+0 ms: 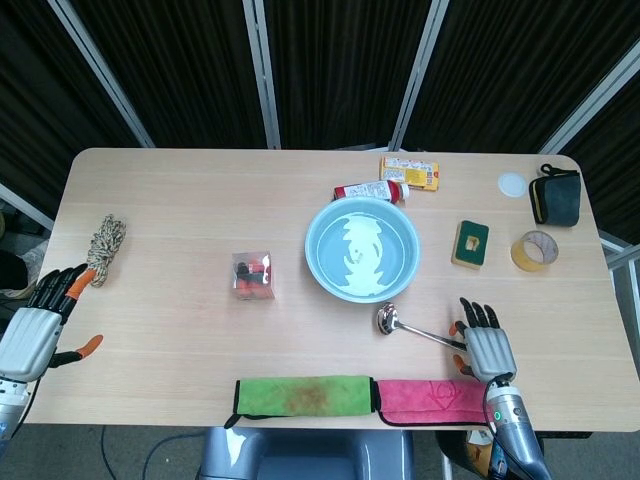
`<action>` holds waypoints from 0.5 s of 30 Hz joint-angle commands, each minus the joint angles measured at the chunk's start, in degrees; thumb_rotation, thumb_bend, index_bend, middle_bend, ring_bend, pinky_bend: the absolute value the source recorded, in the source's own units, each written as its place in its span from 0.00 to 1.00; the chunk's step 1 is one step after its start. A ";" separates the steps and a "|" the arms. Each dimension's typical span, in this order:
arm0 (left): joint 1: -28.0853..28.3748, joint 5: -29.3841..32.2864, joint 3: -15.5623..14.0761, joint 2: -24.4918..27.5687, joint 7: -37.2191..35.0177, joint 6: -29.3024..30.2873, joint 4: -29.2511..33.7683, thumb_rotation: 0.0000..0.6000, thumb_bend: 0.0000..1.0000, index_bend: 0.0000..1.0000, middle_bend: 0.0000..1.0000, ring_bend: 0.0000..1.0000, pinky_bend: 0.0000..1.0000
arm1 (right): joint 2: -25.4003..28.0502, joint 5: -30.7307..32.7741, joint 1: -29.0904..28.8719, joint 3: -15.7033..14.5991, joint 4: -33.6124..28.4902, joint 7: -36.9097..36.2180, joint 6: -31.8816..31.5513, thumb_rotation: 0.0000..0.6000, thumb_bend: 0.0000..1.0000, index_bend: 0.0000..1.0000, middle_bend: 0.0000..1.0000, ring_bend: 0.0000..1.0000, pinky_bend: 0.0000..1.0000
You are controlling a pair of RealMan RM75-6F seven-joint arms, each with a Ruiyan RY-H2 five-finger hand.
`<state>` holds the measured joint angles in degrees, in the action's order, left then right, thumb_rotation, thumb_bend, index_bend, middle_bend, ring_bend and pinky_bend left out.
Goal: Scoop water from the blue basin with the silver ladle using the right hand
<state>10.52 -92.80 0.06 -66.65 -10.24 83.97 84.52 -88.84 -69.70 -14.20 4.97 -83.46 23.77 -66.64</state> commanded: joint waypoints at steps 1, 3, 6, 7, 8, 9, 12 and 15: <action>-0.04 -0.03 0.01 0.28 -0.62 0.23 -0.28 1.00 0.23 0.00 0.00 0.00 0.00 | -1.10 0.83 -0.56 0.46 1.22 0.38 0.44 1.00 0.27 0.39 0.00 0.00 0.00; -0.15 -0.05 0.04 0.34 -0.87 0.54 -0.34 1.00 0.23 0.00 0.00 0.00 0.00 | -1.75 1.36 -0.71 0.62 2.05 0.15 0.71 1.00 0.27 0.39 0.00 0.00 0.00; -0.16 -0.17 0.00 0.34 -1.22 0.65 -0.36 1.00 0.23 0.00 0.00 0.00 0.00 | -2.79 2.38 -0.88 0.81 3.19 0.46 1.08 1.00 0.27 0.38 0.00 0.00 0.00; -0.14 -0.22 -0.03 0.33 -1.34 0.63 -0.41 1.00 0.23 0.00 0.00 0.00 0.00 | -3.19 2.57 -1.05 0.82 3.55 0.56 1.33 1.00 0.27 0.38 0.00 0.00 0.00; -0.11 -0.23 -0.05 0.34 -1.37 0.58 -0.47 1.00 0.23 0.00 0.00 0.00 0.00 | -3.52 2.70 -1.24 0.83 3.87 0.59 1.60 1.00 0.27 0.38 0.00 0.00 0.00; -0.09 -0.23 -0.06 0.34 -1.38 0.55 -0.53 1.00 0.23 0.00 0.00 0.00 0.00 | -3.78 2.84 -1.43 0.85 4.13 0.52 1.93 1.00 0.27 0.38 0.00 0.00 0.00; -0.08 -0.04 0.04 0.38 -1.57 0.54 -0.66 1.00 0.23 0.00 0.00 0.00 0.00 | -4.40 3.38 -1.95 1.20 5.01 0.33 2.58 1.00 0.27 0.38 0.00 0.00 0.00; -0.09 0.20 0.16 0.41 -1.73 0.55 -0.74 1.00 0.23 0.00 0.00 0.00 0.00 | -5.03 3.81 -2.15 1.21 5.96 -0.09 3.14 1.00 0.27 0.38 0.00 0.00 0.00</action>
<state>10.43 -92.60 0.22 -66.25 -11.97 84.52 83.78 -93.68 -66.06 -16.24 6.14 -77.72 23.85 -63.69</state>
